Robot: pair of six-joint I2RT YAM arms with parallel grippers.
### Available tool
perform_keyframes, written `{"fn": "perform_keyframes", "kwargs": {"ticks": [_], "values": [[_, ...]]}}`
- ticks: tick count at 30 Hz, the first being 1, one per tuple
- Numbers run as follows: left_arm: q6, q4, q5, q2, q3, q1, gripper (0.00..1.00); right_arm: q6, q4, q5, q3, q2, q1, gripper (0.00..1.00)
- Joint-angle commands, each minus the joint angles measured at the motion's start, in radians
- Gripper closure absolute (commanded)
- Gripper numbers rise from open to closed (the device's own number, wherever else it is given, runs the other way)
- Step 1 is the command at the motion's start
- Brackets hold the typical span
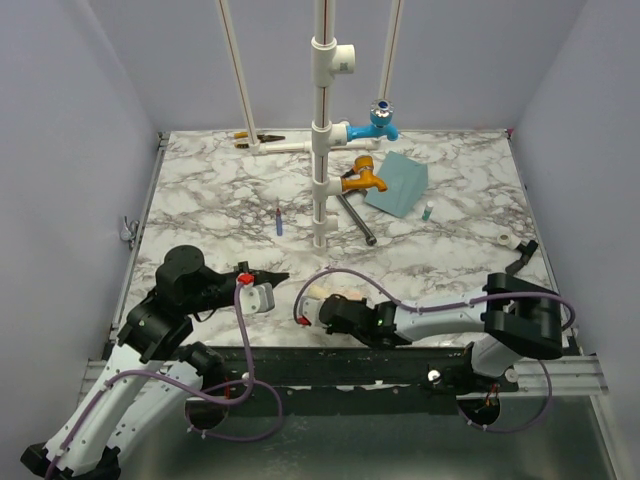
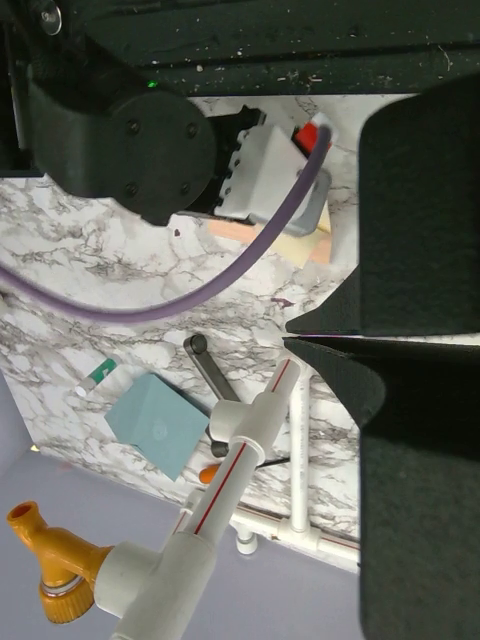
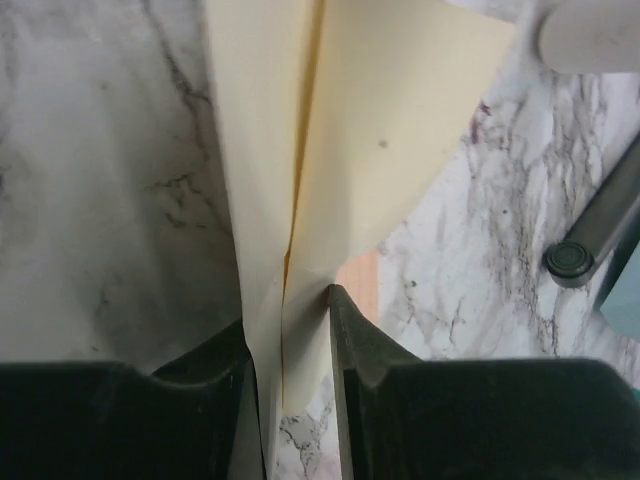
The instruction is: Place the letter into the envelope and seal it
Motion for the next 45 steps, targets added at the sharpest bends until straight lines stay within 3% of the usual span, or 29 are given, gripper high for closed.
{"fn": "perform_keyframes", "kwargs": {"ticks": [1, 3, 7, 8, 9, 10, 19, 22, 25, 27, 31, 35, 40, 45], "values": [[0.021, -0.012, -0.036, -0.016, -0.021, -0.001, 1.00, 0.096, -0.055, 0.037, 0.045, 0.083, 0.047, 0.61], [0.023, -0.014, -0.036, -0.019, -0.027, -0.001, 1.00, 0.140, -0.076, 0.038, 0.066, 0.106, 0.062, 0.49], [0.027, -0.019, -0.027, -0.021, -0.032, 0.000, 1.00, 0.177, -0.070, 0.020, 0.080, 0.088, 0.102, 0.35], [0.028, -0.020, -0.026, -0.020, -0.033, -0.001, 1.00, 0.188, -0.068, -0.003, 0.086, 0.072, 0.108, 0.21], [0.028, -0.021, -0.026, -0.021, -0.034, -0.001, 1.00, 0.200, -0.069, -0.038, 0.091, 0.055, 0.111, 0.01], [0.028, -0.022, -0.029, -0.021, -0.038, -0.001, 1.00, 0.207, -0.072, -0.067, 0.098, 0.039, 0.111, 0.00], [0.072, -0.042, -0.123, -0.017, -0.090, -0.001, 1.00, 0.304, -0.019, -0.262, 0.045, -0.223, 0.111, 0.00], [0.206, -0.115, -0.154, 0.004, -0.109, -0.002, 1.00, 0.376, -0.027, -0.281, 0.019, -0.327, 0.108, 0.00], [0.352, -0.170, -0.236, 0.030, -0.148, -0.015, 0.80, 0.517, -0.045, -0.275, -0.010, -0.424, 0.073, 0.00], [0.384, -0.191, -0.295, 0.084, -0.144, -0.035, 0.72, 0.653, -0.081, -0.278, -0.018, -0.456, -0.018, 0.00], [0.489, -0.231, -0.352, 0.217, -0.106, -0.119, 0.62, 0.962, -0.109, -0.396, -0.041, -0.432, -0.248, 0.04], [0.571, -0.260, -0.353, 0.325, -0.108, -0.200, 0.48, 1.118, -0.104, -0.408, -0.059, -0.364, -0.308, 0.13], [0.696, -0.247, -0.329, 0.416, -0.170, -0.270, 0.41, 1.156, -0.047, -0.454, -0.096, -0.291, -0.373, 0.20], [0.693, -0.168, -0.335, 0.436, -0.227, -0.311, 0.38, 1.123, -0.078, -0.487, -0.076, -0.224, -0.399, 0.26]]}}
